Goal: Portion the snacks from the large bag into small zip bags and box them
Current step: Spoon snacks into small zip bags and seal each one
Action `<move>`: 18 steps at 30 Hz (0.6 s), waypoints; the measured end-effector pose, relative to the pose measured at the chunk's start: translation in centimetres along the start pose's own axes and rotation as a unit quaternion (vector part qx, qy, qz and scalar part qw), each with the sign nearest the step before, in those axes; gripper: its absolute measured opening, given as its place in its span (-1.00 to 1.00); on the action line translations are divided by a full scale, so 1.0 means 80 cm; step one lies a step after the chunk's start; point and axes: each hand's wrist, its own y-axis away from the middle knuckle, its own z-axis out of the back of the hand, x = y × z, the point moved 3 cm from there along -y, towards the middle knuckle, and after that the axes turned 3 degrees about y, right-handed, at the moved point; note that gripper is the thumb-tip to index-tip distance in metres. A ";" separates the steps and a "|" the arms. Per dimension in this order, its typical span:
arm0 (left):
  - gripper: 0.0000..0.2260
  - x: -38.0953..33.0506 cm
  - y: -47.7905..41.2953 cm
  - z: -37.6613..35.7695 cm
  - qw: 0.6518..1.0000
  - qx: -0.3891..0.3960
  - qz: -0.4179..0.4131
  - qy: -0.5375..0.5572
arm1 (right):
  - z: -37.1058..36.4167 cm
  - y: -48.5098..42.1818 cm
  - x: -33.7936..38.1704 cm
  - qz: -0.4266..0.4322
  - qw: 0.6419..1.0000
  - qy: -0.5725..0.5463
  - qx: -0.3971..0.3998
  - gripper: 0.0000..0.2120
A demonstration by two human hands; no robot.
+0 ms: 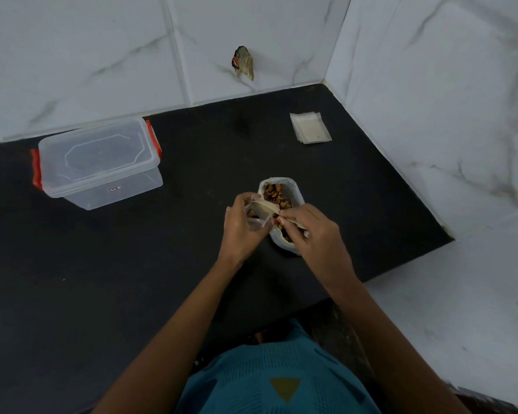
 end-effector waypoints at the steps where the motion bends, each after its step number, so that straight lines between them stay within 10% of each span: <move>1: -0.51 0.003 -0.001 -0.001 1.000 0.002 0.003 0.001 | 0.001 0.000 -0.002 -0.005 1.000 -0.007 -0.006 -0.77; 18: -0.58 0.022 -0.008 -0.003 0.995 0.030 0.056 0.081 | -0.018 -0.008 -0.089 -0.306 0.941 -0.112 -0.088 -0.91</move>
